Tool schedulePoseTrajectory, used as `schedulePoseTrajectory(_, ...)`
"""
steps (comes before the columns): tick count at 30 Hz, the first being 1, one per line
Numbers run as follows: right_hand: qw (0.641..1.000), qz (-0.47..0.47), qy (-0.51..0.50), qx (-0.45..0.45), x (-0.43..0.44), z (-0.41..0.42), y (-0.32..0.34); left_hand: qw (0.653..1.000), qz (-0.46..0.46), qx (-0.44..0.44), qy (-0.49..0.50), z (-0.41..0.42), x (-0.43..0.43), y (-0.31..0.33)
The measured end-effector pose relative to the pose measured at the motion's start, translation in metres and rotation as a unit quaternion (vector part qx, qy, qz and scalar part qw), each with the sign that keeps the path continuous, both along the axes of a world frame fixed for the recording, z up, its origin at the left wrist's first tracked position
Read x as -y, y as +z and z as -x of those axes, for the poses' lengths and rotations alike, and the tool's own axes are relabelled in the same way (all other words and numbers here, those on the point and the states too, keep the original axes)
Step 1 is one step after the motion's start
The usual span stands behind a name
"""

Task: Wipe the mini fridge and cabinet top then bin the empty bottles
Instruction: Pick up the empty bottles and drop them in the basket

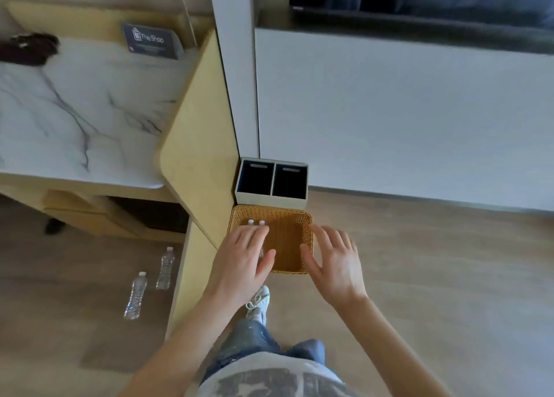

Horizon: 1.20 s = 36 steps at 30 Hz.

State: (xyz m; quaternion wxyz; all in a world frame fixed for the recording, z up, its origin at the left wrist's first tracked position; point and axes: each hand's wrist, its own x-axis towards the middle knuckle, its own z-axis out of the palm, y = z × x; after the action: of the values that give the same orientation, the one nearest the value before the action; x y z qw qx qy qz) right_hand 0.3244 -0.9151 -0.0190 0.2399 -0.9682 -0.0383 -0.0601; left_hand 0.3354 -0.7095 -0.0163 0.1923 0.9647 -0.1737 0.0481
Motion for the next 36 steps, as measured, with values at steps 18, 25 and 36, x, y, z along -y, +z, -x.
schedulePoseTrajectory(18,0.996,-0.037,0.074,0.024,-0.009,0.107,0.034,0.985,0.035,0.056,0.161,0.159,-0.027,0.044)
schedulePoseTrajectory(25,0.972,-0.036,0.227,0.041,-0.11,0.123,0.061,0.943,0.057,0.079,0.318,0.234,-0.108,0.064)
schedulePoseTrajectory(36,0.872,-0.063,0.485,0.033,-0.357,0.242,0.035,0.791,0.031,0.036,0.61,0.479,-0.261,0.043)
